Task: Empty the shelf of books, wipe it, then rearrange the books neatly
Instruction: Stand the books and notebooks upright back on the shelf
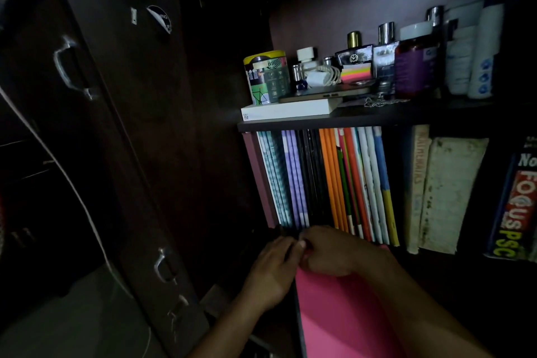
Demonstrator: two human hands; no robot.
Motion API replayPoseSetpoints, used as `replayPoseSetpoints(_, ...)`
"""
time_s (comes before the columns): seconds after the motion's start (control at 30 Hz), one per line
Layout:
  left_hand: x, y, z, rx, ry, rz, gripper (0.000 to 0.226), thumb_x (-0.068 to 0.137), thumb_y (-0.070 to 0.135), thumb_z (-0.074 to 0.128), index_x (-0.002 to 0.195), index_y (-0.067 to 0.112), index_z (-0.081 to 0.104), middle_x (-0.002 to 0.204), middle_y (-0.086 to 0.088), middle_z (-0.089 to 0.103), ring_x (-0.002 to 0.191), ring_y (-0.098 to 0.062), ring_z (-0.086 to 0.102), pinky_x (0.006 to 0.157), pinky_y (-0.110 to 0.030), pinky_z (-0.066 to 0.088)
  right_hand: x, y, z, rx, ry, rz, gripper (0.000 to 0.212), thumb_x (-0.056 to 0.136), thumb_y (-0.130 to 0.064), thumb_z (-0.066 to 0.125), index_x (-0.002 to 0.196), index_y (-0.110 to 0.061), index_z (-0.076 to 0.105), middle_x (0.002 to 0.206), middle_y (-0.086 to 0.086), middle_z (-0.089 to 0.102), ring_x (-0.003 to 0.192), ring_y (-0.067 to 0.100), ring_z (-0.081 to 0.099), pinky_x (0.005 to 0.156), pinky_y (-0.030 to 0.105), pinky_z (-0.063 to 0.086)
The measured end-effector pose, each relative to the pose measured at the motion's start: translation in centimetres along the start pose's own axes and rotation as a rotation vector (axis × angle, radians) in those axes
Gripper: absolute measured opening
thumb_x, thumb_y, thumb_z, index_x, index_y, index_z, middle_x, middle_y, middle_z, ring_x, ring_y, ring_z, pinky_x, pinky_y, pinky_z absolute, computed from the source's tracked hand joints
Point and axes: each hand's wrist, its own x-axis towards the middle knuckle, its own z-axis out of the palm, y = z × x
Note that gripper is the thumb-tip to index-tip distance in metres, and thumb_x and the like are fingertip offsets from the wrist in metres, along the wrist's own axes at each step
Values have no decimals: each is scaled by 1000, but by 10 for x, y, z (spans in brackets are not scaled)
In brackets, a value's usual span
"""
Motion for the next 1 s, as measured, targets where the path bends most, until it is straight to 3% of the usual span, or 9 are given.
replayPoseSetpoints(0.13,-26,32,-22,-450,-26,-192,14,98,36,62,100,23,67,92,8,70,88,-2,62,80,-17,44,-2,0,-11,138,135,-53,13,81,-18,63,76,-29,57,80,-9,63,77,7,59,71,32,48)
replayPoseSetpoints(0.2,-41,51,-28,-605,-148,-246,23,95,26,67,117,22,63,90,13,71,78,7,64,71,-6,45,-5,2,-18,193,290,-70,16,76,-15,63,70,-27,53,69,-10,58,65,5,53,66,34,48)
replayPoseSetpoints(0.33,-65,71,-23,-695,-222,-188,39,93,2,67,130,13,59,96,-2,76,79,-5,70,66,-14,52,-11,-9,-27,204,560,-142,22,75,-5,57,72,-24,47,63,-10,50,57,3,42,57,30,41)
replayPoseSetpoints(0.43,-70,68,-25,-774,-52,-180,40,96,-1,63,131,18,58,100,-9,77,82,-15,72,68,-24,57,-12,-26,-24,209,646,-223,20,76,-9,60,82,-27,51,72,-11,54,65,4,50,63,31,45)
replayPoseSetpoints(0.6,-66,50,-71,-623,419,-19,26,102,17,59,124,31,60,109,4,74,91,-18,74,70,-34,60,-6,-34,-10,43,1003,-293,39,77,-23,60,115,-14,60,116,-3,54,109,14,51,96,28,42)
replayPoseSetpoints(0.7,-60,45,-77,-410,623,76,25,98,39,56,123,37,56,112,16,70,97,-5,70,81,-35,57,-1,-31,5,112,905,-203,53,82,-34,54,132,-16,54,130,-2,50,119,15,48,102,35,45)
replayPoseSetpoints(0.8,-54,43,-63,-418,743,74,25,99,41,55,124,39,53,112,24,68,99,3,66,85,-30,52,3,-24,16,222,745,-71,67,88,-30,61,150,-19,37,144,-1,40,127,15,45,105,40,46)
replayPoseSetpoints(0.93,-46,21,-34,-435,598,-81,42,86,40,73,124,43,56,106,34,68,100,9,65,86,-17,53,6,-17,26,270,653,10,88,92,-27,67,160,-18,12,159,-4,18,141,14,33,112,31,35)
replayPoseSetpoints(1.0,-41,7,-24,-387,554,-155,27,85,40,74,109,45,61,96,34,69,101,5,67,89,-18,52,9,-20,30,306,649,24,93,92,-27,66,160,-18,4,163,-7,8,144,14,28,112,28,32)
